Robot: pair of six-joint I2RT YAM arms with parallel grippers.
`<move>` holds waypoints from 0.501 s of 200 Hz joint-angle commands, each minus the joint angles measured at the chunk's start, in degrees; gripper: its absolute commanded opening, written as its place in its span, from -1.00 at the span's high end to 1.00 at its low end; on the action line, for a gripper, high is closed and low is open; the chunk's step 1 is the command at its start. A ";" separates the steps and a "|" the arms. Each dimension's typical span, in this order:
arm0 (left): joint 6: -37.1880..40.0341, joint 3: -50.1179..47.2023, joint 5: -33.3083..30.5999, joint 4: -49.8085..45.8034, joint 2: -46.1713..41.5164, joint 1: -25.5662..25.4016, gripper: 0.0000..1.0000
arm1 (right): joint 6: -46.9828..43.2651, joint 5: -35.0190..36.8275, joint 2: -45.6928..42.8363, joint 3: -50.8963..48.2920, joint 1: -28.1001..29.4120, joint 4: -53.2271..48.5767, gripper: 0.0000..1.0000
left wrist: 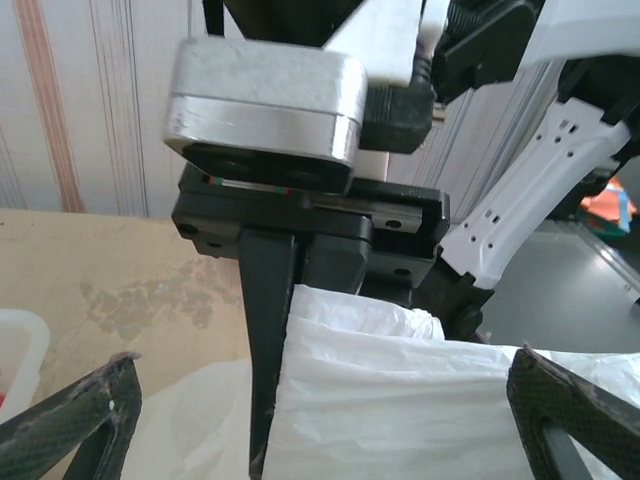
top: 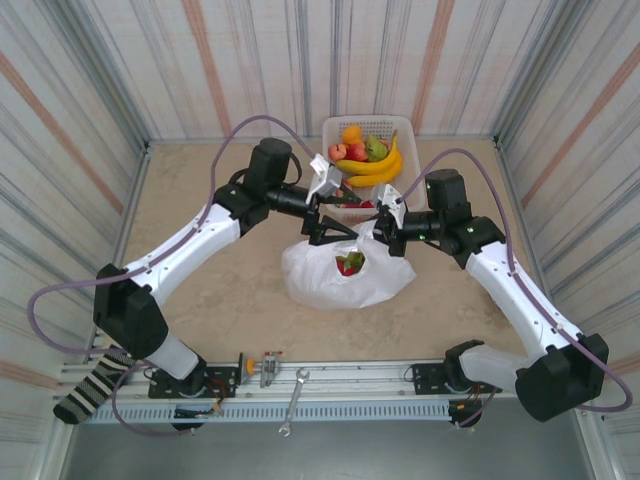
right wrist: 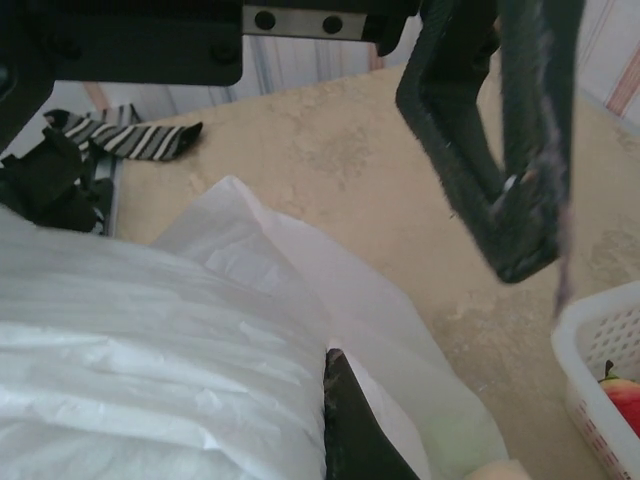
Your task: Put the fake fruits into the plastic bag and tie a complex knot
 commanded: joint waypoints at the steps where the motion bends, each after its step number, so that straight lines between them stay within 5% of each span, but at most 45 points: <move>1: 6.60 1.98 -5.64 -8.30 -0.34 -0.92 -0.92 | 0.62 0.90 -0.41 0.95 0.26 0.82 1.00; 100: 5.73 3.84 -8.70 -11.69 4.06 -2.43 -0.73 | 0.59 3.15 -1.01 0.90 0.56 1.63 1.00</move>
